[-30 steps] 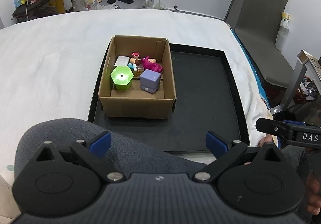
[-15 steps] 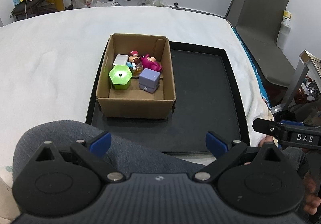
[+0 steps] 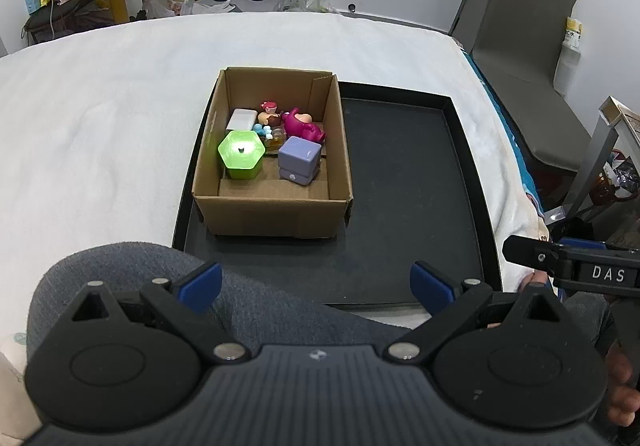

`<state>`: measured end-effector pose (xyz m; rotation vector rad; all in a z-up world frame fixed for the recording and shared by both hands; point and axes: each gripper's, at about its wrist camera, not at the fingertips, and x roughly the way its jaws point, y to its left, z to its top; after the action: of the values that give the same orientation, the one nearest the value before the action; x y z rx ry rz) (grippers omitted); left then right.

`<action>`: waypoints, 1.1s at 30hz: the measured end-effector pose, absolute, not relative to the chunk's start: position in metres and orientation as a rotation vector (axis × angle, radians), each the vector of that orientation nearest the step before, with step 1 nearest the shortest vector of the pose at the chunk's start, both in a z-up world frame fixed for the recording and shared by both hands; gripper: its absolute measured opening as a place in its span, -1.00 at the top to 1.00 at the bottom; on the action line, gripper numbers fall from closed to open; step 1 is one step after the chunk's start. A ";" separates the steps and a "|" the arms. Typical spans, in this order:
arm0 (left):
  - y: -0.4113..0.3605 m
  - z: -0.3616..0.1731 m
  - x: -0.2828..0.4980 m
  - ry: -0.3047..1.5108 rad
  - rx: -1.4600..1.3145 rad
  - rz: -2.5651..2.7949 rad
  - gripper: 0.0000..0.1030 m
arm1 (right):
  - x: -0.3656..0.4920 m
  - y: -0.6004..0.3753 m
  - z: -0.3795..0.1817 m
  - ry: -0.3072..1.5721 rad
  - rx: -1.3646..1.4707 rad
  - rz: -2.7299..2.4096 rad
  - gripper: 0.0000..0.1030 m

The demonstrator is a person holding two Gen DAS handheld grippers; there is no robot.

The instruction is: Organize rigid objects

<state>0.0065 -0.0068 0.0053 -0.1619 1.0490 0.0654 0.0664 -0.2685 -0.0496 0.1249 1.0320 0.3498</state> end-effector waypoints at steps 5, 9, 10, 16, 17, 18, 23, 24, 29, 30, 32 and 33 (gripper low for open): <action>-0.007 0.005 0.006 1.048 -0.170 0.069 -0.94 | 0.065 -0.268 -0.049 1.029 0.119 0.348 -1.00; -0.007 0.005 0.005 1.048 -0.172 0.072 -0.94 | 0.064 -0.268 -0.049 1.029 0.119 0.344 -1.00; -0.007 0.005 0.005 1.048 -0.171 0.072 -0.94 | 0.064 -0.269 -0.048 1.028 0.118 0.344 -1.00; -0.007 0.004 0.003 1.045 -0.171 0.070 -0.94 | 0.063 -0.269 -0.047 1.025 0.113 0.338 -1.00; -0.007 0.004 0.003 1.045 -0.172 0.070 -0.94 | 0.062 -0.269 -0.047 1.024 0.113 0.338 -1.00; -0.007 0.004 0.003 1.045 -0.172 0.070 -0.94 | 0.062 -0.269 -0.047 1.024 0.112 0.339 -1.00; -0.007 0.004 0.001 1.045 -0.171 0.073 -0.94 | 0.060 -0.267 -0.045 1.022 0.106 0.345 -1.00; -0.007 0.005 0.001 1.045 -0.172 0.074 -0.94 | 0.060 -0.267 -0.045 1.022 0.107 0.347 -1.00; -0.008 0.006 -0.001 1.041 -0.173 0.072 -0.94 | 0.058 -0.266 -0.042 1.021 0.114 0.367 -1.00; -0.008 0.006 -0.001 1.041 -0.173 0.072 -0.94 | 0.057 -0.265 -0.042 1.021 0.108 0.365 -1.00; -0.008 0.006 -0.001 1.042 -0.172 0.073 -0.94 | 0.057 -0.265 -0.042 1.024 0.109 0.368 -1.00; -0.008 0.006 -0.001 1.043 -0.172 0.073 -0.94 | 0.057 -0.265 -0.042 1.026 0.110 0.369 -1.00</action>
<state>-0.0009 -0.0078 0.0061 -0.1722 1.0433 0.0732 0.0571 -0.2648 -0.0425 0.1096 1.0261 0.3694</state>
